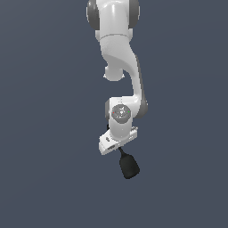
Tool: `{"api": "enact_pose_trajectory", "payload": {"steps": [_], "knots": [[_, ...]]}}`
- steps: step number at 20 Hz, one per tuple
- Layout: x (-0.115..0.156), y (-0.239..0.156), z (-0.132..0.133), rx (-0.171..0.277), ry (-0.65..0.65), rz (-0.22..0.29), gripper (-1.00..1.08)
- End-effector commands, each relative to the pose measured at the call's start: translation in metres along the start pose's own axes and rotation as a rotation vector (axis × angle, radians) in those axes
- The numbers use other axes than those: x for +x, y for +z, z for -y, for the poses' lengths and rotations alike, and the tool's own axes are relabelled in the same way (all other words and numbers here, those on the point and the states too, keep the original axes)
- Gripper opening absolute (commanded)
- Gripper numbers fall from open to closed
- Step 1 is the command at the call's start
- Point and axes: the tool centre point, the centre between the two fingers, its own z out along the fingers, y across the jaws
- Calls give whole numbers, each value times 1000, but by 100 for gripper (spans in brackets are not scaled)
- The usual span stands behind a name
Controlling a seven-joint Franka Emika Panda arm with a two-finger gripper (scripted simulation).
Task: Pick up the object and move it to a goal position.
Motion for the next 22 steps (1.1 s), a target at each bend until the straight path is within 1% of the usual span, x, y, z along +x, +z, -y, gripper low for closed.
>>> {"api": "enact_pose_trajectory", "payload": {"steps": [1, 8, 13, 18, 22], "knots": [[0, 0, -1, -1, 1, -1, -100], [0, 0, 0, 0, 0, 0, -100], [-3, -5, 6, 0, 0, 0, -100], [-10, -16, 19, 0, 0, 0, -100], [-19, -31, 35, -1, 0, 0, -100]]}}
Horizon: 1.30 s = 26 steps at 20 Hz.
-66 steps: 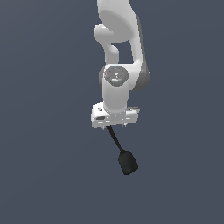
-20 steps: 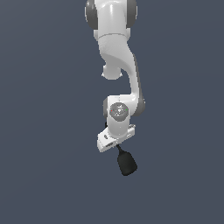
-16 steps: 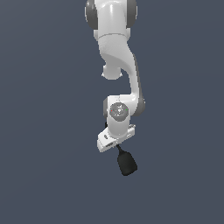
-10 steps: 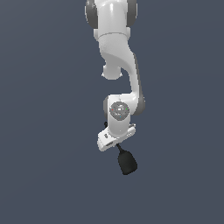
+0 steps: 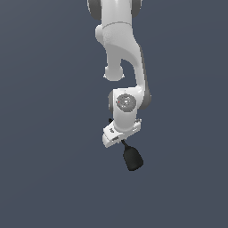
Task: Pick up the object and move it to a goal position.
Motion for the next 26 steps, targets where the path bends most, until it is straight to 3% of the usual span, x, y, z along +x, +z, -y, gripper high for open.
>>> {"api": "enact_pose_trajectory", "payload": {"steps": [1, 15, 26], "knots": [[-5, -11, 11, -1, 0, -2, -100], [-45, -79, 87, -3, 0, -2, -100], [-55, -99, 109, -2, 0, -3, -100]]}}
